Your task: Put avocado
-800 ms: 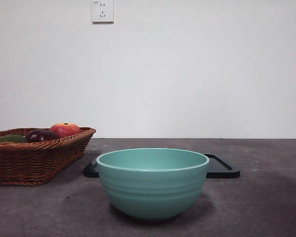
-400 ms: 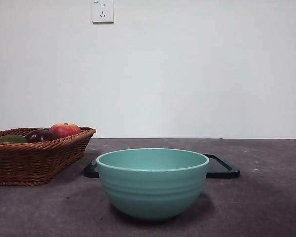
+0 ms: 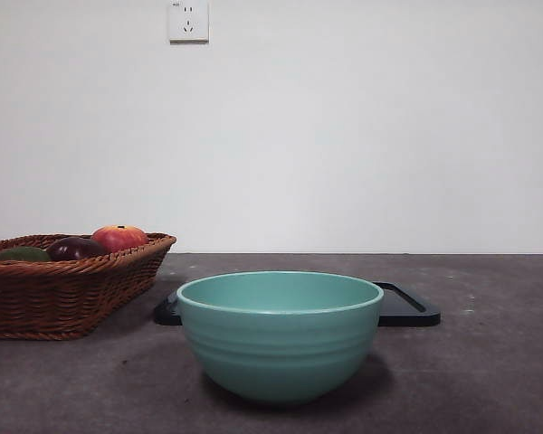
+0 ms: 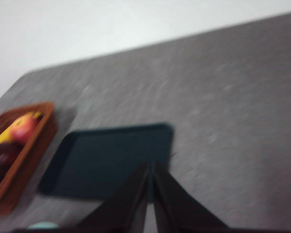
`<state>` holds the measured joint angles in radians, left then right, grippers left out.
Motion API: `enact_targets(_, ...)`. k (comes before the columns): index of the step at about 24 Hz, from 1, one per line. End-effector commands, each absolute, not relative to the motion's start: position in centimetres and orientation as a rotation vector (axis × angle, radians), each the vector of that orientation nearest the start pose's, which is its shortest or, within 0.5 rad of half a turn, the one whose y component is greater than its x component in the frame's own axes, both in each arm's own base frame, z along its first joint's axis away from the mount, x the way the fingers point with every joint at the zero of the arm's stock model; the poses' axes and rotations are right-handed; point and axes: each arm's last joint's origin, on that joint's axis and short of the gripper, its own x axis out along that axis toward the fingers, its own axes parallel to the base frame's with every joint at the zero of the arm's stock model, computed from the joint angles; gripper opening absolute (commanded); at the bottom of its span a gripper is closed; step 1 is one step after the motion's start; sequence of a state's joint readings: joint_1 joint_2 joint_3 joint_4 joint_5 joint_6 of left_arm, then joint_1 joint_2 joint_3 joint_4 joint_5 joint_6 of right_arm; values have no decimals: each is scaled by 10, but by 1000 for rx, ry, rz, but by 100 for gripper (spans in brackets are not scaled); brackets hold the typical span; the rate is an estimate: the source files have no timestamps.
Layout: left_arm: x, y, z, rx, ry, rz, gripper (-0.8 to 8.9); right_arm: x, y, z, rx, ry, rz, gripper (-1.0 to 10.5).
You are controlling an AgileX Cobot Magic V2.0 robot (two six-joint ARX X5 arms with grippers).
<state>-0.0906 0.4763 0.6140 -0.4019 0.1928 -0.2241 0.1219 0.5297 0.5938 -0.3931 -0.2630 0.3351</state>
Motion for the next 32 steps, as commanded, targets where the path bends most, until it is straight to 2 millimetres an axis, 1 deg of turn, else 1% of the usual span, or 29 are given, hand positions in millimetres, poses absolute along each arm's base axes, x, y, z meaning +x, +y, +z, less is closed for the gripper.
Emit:
enact_targets(1,118,-19,310,-236,319,-322,16,127,28,294,314,409,410,12)
enact_targets(5,128,-25,325,-224,404,-436,16,134,38,305,233,465,516,12)
enact_targets(9,135,-32,332,-207,497,-545,16,138,46,315,143,508,602,12)
enact_targets(12,140,-37,332,-206,557,-625,16,137,52,325,85,517,655,12)
enact_targets(15,139,-42,331,-215,583,-692,18,134,56,334,74,499,688,12)
enact_targets(19,138,-42,331,-223,585,-700,39,132,56,335,81,494,687,12)
enact_targets(20,138,-42,331,-225,585,-699,97,132,56,335,81,494,687,13)
enact_targets(21,138,-42,331,-226,585,-699,222,132,55,335,81,494,686,62)
enact_targets(22,138,-42,331,-226,585,-699,351,131,55,335,81,493,685,155)
enact_targets(23,138,-42,331,-226,584,-699,512,131,55,335,84,495,683,322)
enact_targets(24,138,-42,331,-226,584,-699,596,131,55,335,85,495,683,418)
enact_targets(25,138,-42,331,-226,584,-699,617,131,55,335,86,495,683,470)
enact_targets(32,138,-42,331,-234,588,-696,616,131,55,335,87,495,683,473)
